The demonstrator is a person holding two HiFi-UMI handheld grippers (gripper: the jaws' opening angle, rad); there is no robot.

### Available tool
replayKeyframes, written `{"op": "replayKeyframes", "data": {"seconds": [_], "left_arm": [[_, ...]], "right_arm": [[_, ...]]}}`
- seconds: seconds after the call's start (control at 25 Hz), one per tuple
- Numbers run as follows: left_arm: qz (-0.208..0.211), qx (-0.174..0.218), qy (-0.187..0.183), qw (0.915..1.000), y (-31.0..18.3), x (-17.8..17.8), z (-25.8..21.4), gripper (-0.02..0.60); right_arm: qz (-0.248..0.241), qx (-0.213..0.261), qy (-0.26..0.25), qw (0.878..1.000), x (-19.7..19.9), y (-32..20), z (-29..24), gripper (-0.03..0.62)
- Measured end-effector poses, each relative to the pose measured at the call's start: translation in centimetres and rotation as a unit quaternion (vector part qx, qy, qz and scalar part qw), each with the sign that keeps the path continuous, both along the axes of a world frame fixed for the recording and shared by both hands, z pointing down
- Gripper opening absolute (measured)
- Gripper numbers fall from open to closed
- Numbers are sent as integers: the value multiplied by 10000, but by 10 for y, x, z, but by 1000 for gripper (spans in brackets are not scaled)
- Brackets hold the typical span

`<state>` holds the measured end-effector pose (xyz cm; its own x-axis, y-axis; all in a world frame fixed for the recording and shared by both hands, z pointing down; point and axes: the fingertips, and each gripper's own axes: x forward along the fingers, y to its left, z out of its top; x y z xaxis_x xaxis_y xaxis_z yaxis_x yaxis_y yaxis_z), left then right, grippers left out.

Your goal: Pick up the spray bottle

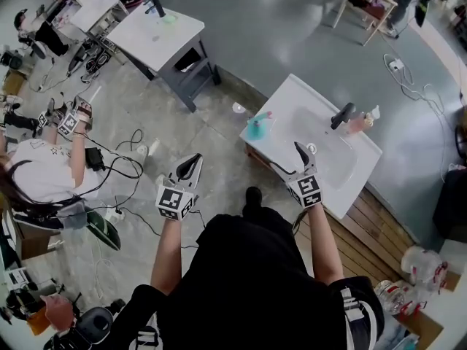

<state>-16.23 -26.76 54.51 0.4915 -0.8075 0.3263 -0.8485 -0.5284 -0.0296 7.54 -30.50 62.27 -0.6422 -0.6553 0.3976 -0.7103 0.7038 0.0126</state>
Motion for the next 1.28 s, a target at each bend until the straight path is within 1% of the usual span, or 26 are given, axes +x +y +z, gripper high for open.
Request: {"op": "replayKeyframes", "data": {"seconds": [0.12, 0.24, 0.36, 0.48, 0.6, 0.8, 1.08, 1.28], "left_arm": [[-62, -3, -19, 10000, -7, 0, 3, 28], [-124, -49, -59, 9999, -8, -3, 5, 28], [-271, -92, -80, 9996, -12, -15, 6, 28], [-416, -127, -17, 9991, -21, -30, 8, 28], [-421, -172, 13, 9990, -32, -40, 12, 28], [-139, -199, 13, 9997, -61, -48, 12, 28], [342, -124, -58, 9993, -116, -53, 7, 28], [587, -125, -120, 9981, -148, -65, 7, 28]], "right_arm": [[-179, 5, 67, 9998, -6, -14, 5, 430], [-303, 57, 49, 9995, -14, -26, 0, 430], [-305, 51, 1, 9995, -19, -37, 0, 430], [-268, 49, 40, 9996, -27, -48, 3, 430], [-187, 95, 66, 9998, -37, -59, 8, 430], [141, 37, -5, 9999, -47, -77, 7, 431], [604, -90, 37, 9981, -49, -108, 22, 431], [1050, 89, 247, 9941, -57, -126, 28, 447]]}}
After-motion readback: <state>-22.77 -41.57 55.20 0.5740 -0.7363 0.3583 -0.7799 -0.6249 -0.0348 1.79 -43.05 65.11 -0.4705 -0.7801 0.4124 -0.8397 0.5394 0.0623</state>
